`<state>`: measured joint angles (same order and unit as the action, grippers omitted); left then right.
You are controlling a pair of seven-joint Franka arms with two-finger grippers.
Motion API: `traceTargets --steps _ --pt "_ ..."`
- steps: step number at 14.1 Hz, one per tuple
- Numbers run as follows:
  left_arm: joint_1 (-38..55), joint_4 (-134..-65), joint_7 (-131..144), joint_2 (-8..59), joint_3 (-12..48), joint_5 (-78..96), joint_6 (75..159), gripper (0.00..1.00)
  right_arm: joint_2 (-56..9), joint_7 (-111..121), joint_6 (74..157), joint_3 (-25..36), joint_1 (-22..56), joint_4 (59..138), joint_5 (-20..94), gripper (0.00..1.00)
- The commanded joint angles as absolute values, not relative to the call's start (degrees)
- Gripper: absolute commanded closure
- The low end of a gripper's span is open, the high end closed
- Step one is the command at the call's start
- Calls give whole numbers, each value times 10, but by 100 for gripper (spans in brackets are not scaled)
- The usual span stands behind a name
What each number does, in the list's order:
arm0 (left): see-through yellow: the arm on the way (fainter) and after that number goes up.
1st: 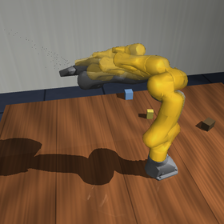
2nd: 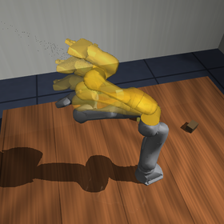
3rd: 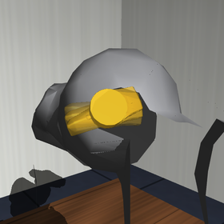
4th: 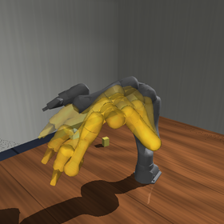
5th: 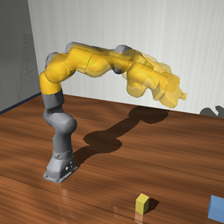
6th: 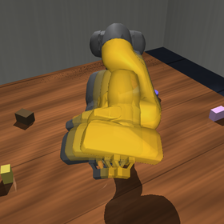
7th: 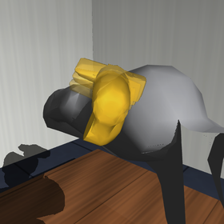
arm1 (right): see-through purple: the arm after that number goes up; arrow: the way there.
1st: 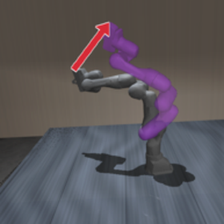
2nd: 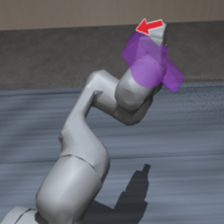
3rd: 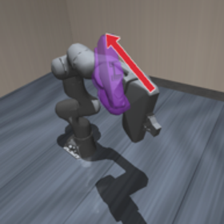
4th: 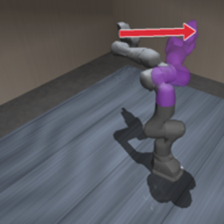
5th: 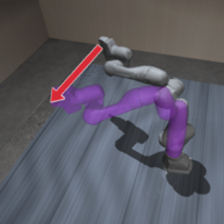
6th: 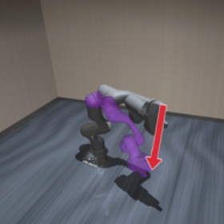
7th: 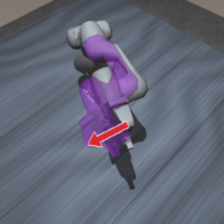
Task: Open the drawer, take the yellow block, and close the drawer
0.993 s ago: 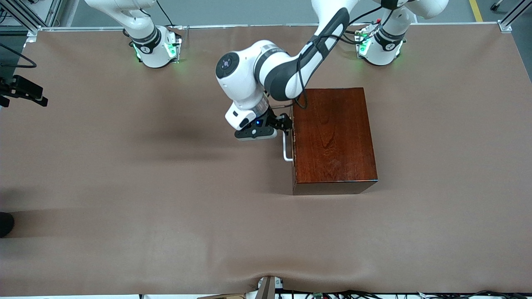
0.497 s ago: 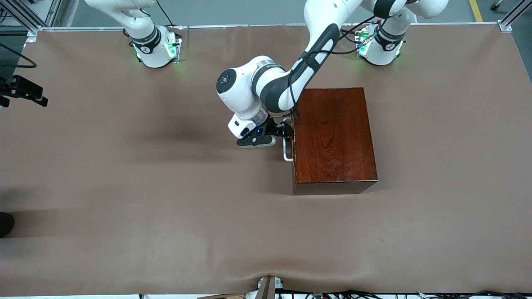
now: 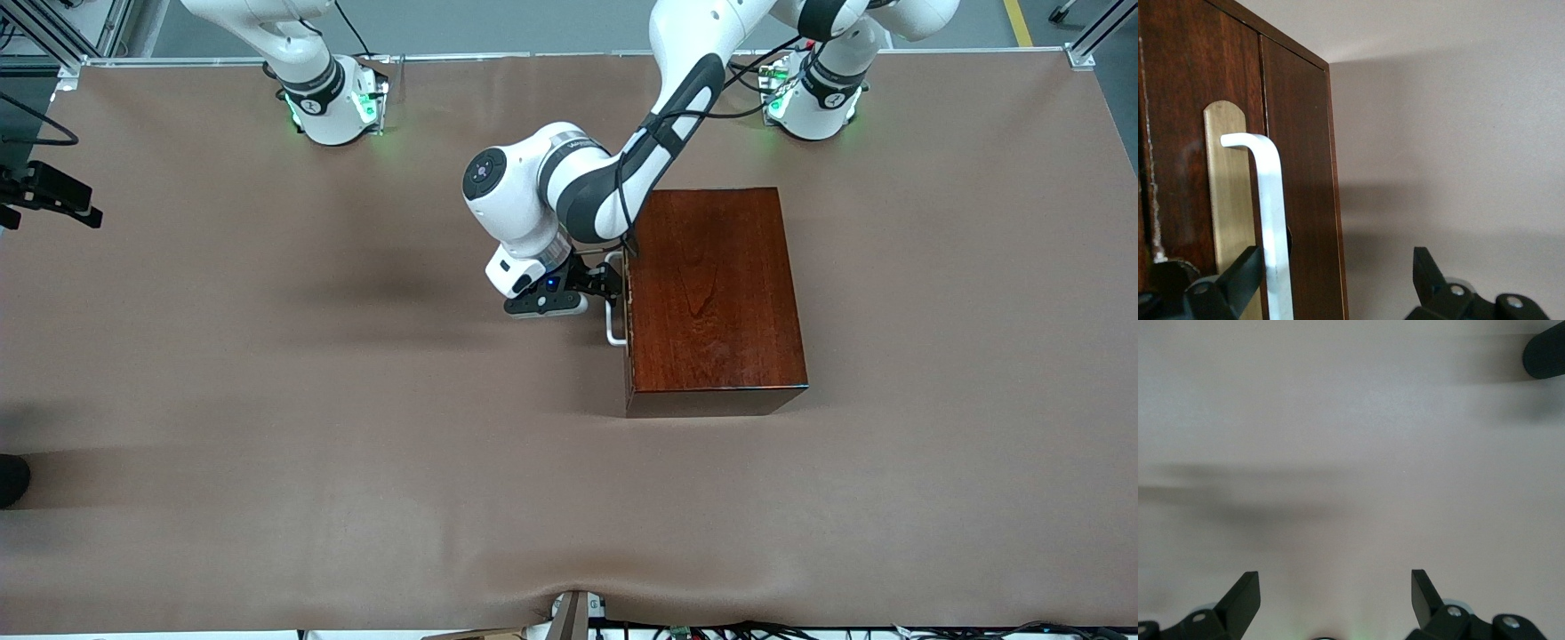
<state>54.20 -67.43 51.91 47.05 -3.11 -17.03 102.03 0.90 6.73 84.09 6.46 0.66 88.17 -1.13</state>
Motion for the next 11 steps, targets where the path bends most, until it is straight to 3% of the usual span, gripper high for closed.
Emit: traceTargets --steps 1,11 --pt "544 -657 540 486 -32 -185 1022 0 12 67 838 60 -1 884 -4 0" --pt "545 -655 565 491 -28 -182 1063 0 12 73 838 58 4 883 -5 0"
